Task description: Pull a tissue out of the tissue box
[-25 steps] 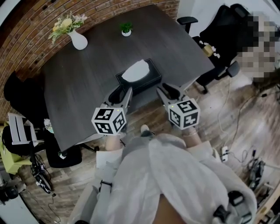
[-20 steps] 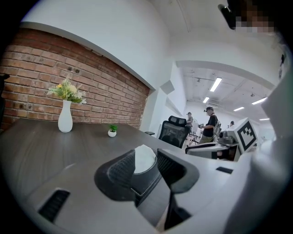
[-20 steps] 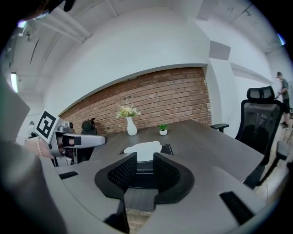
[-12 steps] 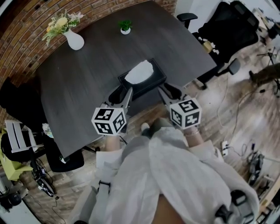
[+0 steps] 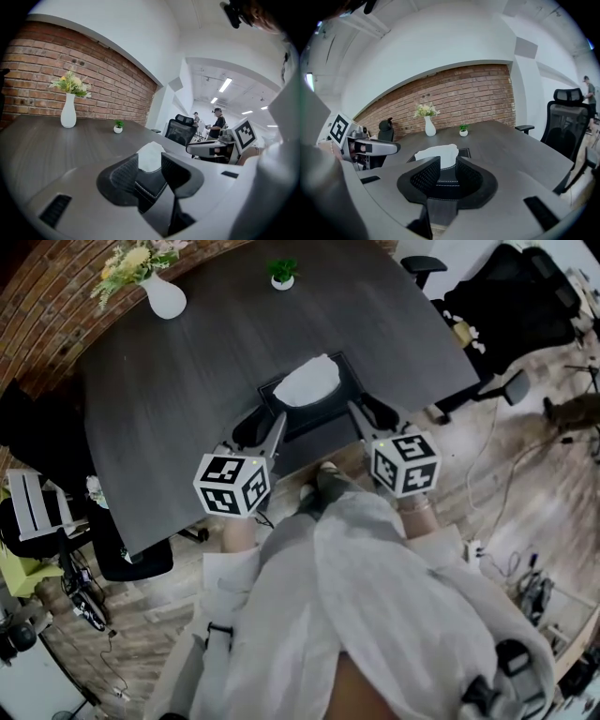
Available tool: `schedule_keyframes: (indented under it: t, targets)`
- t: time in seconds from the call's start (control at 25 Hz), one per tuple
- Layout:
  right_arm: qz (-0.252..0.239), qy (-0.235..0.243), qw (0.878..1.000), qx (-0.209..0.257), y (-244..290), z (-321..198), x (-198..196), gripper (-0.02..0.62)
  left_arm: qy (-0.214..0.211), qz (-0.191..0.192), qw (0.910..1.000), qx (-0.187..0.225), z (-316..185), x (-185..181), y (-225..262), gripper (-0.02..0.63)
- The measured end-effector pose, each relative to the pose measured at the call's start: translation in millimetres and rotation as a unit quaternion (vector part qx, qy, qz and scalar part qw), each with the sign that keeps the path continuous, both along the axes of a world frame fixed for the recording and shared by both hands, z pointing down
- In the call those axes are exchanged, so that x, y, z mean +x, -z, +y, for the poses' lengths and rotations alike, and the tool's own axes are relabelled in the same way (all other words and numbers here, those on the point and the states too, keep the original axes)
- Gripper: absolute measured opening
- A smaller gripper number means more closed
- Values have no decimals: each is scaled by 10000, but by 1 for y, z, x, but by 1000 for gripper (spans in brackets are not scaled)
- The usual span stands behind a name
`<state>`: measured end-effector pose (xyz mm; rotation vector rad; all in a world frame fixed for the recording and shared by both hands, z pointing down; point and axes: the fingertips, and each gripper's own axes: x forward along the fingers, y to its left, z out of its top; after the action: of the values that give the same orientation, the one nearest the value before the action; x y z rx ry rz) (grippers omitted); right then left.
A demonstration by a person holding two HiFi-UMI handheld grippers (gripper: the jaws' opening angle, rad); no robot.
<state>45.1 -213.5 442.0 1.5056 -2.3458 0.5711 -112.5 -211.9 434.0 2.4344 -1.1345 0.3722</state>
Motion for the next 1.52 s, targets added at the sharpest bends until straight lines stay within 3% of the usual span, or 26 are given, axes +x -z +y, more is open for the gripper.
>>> schedule_keyframes:
  t: [0.32,0.96,1.52]
  targets:
    - [16,217,9996,-163,-7,-23,2,87,100,-165,9998,-46,-18,2,-2,132]
    - [47,277,9984,-483,-31,-40,25,87,-216,-921,9953,-185,-52,21,-21,132]
    - [-70,476,9966,-671,-45,-46,18,109,-568,-1190,9911,-172,-72,35,-28,133]
